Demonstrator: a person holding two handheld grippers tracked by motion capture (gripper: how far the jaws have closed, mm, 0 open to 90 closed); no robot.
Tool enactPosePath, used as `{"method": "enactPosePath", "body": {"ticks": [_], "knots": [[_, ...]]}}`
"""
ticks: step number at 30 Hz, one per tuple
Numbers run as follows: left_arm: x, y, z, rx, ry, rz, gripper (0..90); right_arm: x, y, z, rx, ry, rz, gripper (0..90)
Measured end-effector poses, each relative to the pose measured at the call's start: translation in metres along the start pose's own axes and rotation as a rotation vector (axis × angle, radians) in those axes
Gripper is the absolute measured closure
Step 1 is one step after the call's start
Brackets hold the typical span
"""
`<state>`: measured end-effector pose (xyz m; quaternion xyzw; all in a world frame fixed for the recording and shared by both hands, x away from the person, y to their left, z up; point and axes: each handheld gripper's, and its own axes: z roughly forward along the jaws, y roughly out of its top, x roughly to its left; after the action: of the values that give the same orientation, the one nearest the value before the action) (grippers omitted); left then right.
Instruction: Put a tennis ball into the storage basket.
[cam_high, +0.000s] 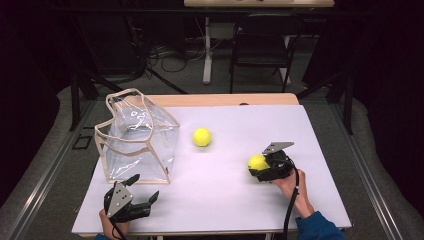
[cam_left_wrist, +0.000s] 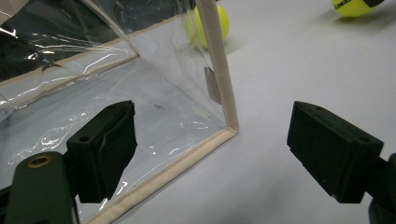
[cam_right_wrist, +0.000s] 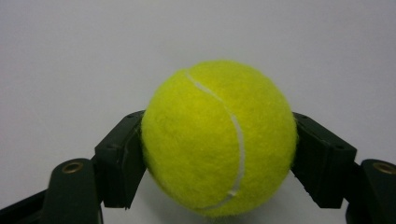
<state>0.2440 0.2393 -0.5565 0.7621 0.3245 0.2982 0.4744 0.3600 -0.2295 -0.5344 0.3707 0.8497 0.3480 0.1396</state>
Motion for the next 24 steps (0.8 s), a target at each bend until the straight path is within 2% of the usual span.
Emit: {"method": "enactPosePath", "body": {"ticks": [24], "knots": [[0.0,0.0,0.001,0.004,-0.001,-0.002,15.9,0.007,0.006,-0.011,-0.01,0.007,-0.024,26.1]]}}
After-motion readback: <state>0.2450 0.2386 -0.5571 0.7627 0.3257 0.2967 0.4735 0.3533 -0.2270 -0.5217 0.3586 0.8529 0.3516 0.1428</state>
